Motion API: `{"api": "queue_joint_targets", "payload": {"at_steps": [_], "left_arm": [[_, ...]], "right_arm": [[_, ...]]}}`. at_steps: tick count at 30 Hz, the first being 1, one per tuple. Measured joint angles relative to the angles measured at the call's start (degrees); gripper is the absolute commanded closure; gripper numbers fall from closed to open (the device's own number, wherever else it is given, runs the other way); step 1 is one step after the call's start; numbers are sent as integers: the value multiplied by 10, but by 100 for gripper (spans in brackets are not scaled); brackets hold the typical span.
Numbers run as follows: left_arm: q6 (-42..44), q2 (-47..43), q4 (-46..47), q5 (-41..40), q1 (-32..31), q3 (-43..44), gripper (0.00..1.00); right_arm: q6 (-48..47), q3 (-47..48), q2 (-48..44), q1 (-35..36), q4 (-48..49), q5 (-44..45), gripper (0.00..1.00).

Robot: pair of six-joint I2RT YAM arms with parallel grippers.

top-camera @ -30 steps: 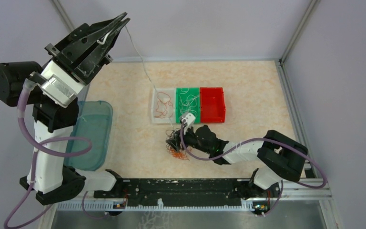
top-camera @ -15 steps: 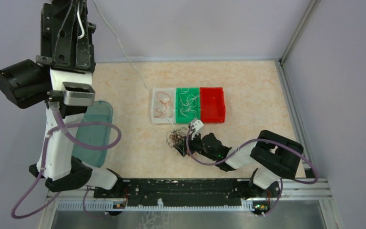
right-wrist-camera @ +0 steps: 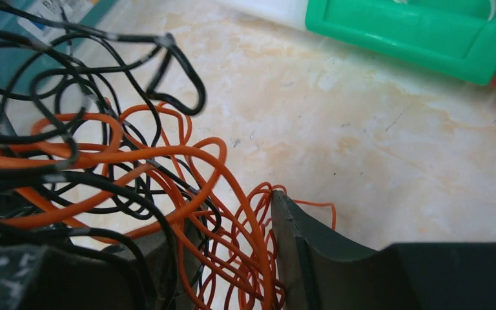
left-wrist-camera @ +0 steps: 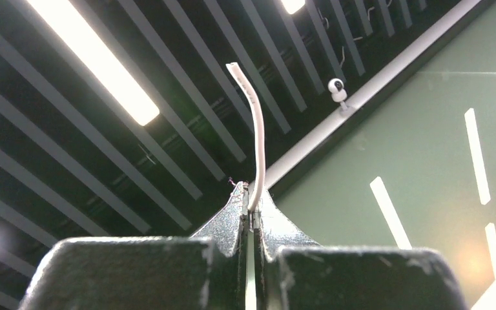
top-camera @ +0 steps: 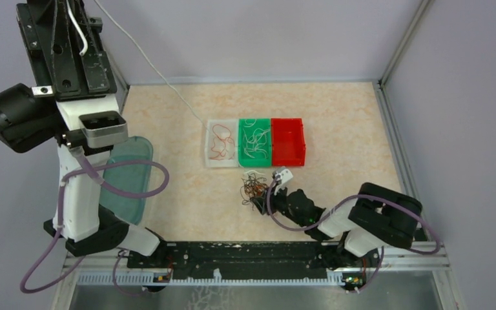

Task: Untangle the cables
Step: Untie the cable.

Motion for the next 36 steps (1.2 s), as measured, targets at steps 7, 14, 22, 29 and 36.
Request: {"api": "queue_joint_targets", "payload": {"at_steps": [7, 14, 22, 29, 36], "left_arm": [[-71, 9, -14, -72, 0, 35, 100], [-56, 34, 20, -109, 0, 73, 100], [-23, -21, 14, -118, 0, 29, 100], [-43, -149, -58, -105, 0, -189, 100], [-83, -143, -155, -93, 0, -278, 100]], "right_arm": [[48, -37, -151, -51, -49, 9, 93], [93, -69, -211, -93, -147, 60, 100], [124, -98, -258, -117, -256, 104, 83], [51, -71, -275, -117, -253, -27, 64], [10, -11, -278, -116, -265, -169, 28]]}}
